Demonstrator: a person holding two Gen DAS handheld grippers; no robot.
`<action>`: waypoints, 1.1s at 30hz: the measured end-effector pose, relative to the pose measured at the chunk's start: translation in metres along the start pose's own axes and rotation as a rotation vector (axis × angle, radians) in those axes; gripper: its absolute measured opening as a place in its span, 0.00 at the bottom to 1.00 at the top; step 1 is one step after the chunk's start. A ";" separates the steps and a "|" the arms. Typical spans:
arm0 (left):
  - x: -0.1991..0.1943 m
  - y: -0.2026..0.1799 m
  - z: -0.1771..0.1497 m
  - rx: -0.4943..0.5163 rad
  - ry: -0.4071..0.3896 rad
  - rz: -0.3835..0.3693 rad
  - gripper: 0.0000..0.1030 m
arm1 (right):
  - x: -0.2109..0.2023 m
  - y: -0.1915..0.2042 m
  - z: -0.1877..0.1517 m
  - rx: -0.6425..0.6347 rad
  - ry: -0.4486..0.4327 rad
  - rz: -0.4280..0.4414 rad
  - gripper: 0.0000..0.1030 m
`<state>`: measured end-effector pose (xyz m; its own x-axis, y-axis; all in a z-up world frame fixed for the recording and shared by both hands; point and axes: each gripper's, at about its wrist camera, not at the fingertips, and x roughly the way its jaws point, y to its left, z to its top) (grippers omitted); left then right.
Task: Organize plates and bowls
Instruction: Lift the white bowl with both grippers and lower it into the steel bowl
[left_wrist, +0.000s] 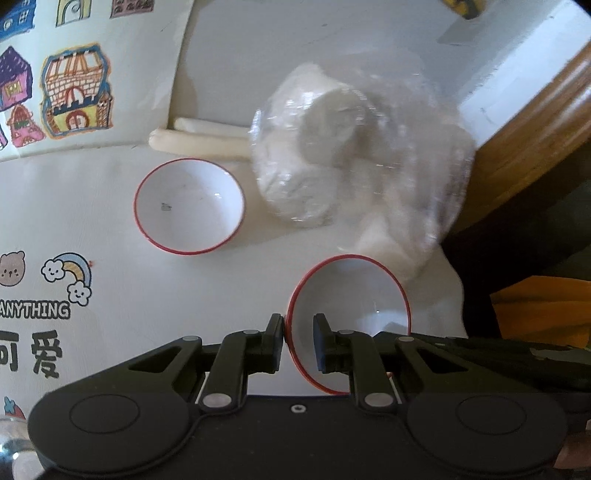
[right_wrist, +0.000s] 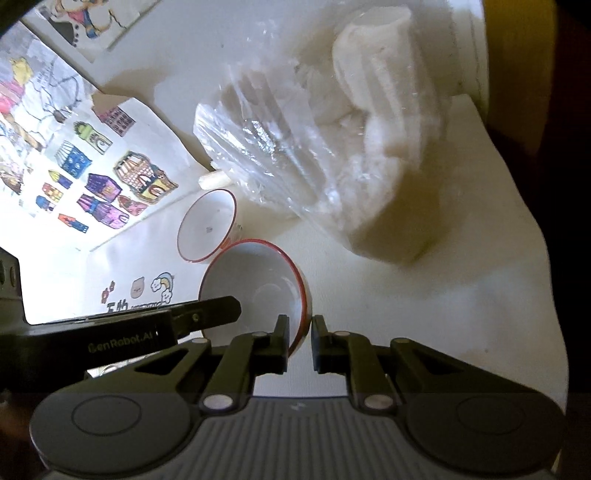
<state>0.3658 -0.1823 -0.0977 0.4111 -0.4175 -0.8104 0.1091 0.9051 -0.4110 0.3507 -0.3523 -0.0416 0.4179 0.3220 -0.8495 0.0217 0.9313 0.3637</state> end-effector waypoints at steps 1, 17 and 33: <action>-0.002 -0.004 -0.002 0.006 -0.003 -0.002 0.18 | -0.004 -0.001 -0.002 0.000 -0.001 0.001 0.13; -0.025 -0.041 -0.041 0.056 0.012 -0.037 0.18 | -0.057 -0.029 -0.043 -0.001 -0.006 0.024 0.13; -0.037 -0.044 -0.065 0.057 0.058 -0.019 0.18 | -0.068 -0.028 -0.065 -0.064 0.056 0.064 0.14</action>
<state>0.2869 -0.2116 -0.0773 0.3555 -0.4367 -0.8264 0.1682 0.8996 -0.4031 0.2630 -0.3895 -0.0187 0.3649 0.3882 -0.8463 -0.0624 0.9171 0.3938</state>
